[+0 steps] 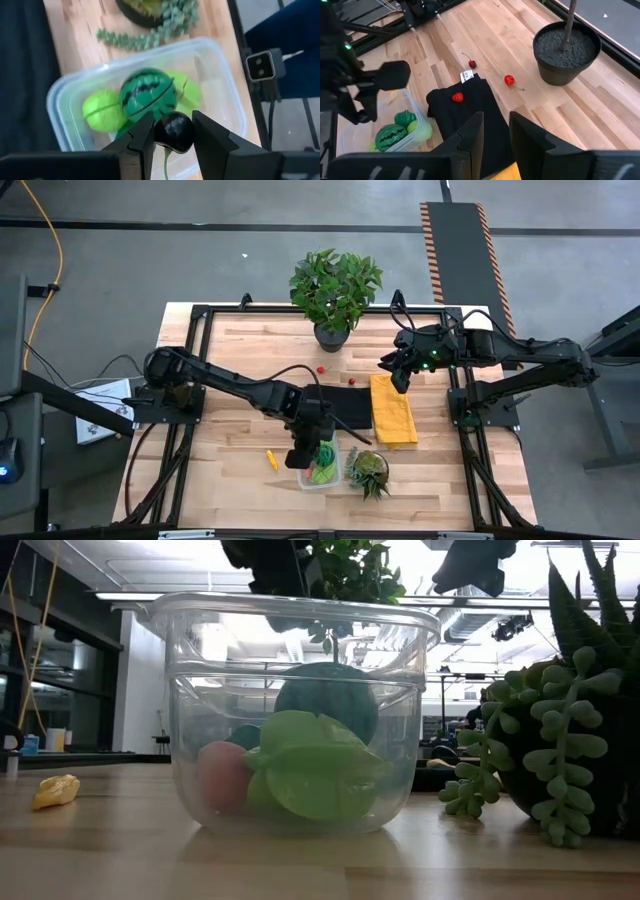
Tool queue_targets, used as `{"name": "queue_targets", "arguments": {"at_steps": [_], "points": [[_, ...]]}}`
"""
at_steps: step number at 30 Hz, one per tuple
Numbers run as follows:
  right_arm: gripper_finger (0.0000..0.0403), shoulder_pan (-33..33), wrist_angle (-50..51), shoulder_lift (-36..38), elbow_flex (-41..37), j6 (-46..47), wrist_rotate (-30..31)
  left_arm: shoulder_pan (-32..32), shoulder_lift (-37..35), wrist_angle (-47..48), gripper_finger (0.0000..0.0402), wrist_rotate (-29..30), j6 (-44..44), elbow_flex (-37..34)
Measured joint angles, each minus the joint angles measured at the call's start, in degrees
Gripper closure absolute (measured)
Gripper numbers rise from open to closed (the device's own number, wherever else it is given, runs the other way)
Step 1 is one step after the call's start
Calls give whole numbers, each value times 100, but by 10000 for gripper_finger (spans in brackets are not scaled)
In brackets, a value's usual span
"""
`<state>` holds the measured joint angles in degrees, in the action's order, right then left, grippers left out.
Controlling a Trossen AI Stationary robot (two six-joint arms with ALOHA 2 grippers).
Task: Pick and placing Produce into tupperware
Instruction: Put the black cherry into the bin, then put the right cherry into the bin
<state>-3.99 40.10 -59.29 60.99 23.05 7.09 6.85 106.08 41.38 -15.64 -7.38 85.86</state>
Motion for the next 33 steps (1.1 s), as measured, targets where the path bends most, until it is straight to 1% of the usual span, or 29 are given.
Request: {"name": "queue_targets", "arguments": {"at_steps": [4, 13, 17, 21, 25, 30, 32, 33], "points": [[320, 0, 32, 1, 0, 2, 1, 0, 62, -147, 288, -139, -86, 1], [320, 0, 79, -2, 0, 44, -85, 0, 64, -247, 222, -127, -209, 0], [320, 2, 105, -2, 0, 44, -120, 0, 64, -251, 214, -133, -207, 0], [320, 0, 103, -2, 0, 44, -122, -11, -10, -239, 238, -71, -233, 0], [320, 0, 98, -2, 0, 54, -181, -11, -246, -184, 290, 121, -236, 0], [320, 0, 52, -255, 0, -20, -670, -11, -660, -26, 379, 340, -359, 0], [320, -5, 48, -477, 0, -109, -858, -11, -861, 111, 394, 470, -480, 0], [320, -13, 48, -603, 0, -177, -958, -9, -957, 115, 392, 597, -536, 1]]}}
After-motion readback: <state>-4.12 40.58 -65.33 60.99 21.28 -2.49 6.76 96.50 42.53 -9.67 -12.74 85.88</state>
